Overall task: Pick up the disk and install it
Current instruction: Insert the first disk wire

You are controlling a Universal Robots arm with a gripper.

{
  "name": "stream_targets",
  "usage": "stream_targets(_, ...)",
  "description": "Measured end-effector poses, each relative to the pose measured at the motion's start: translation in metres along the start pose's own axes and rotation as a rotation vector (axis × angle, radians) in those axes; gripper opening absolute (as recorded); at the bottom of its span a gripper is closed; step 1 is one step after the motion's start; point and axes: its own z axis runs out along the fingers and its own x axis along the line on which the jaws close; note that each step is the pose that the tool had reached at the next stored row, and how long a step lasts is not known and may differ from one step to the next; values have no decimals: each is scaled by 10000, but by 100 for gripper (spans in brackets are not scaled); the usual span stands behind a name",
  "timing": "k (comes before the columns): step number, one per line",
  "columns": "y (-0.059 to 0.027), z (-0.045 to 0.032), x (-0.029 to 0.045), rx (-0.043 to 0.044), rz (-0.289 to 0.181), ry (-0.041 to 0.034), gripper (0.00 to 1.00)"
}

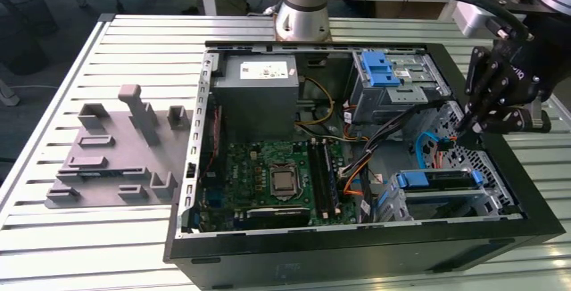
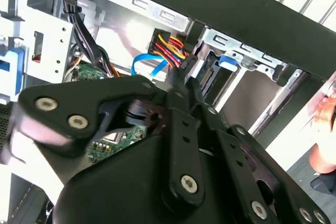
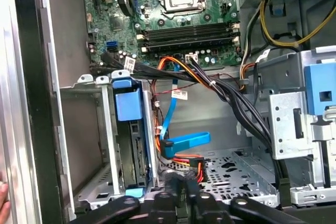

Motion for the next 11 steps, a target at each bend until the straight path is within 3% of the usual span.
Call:
stream_targets(1, -7, 6, -2, -1, 1, 7, 17)
stream_targets(2, -16, 14, -5, -5, 0, 17, 24)
stream_targets(5, -36, 39, -12, -21, 0, 54, 24)
stream_targets(8, -39, 68, -15, -16, 1, 162, 24)
stream_targets(11, -42, 96, -18, -19, 0, 200, 24)
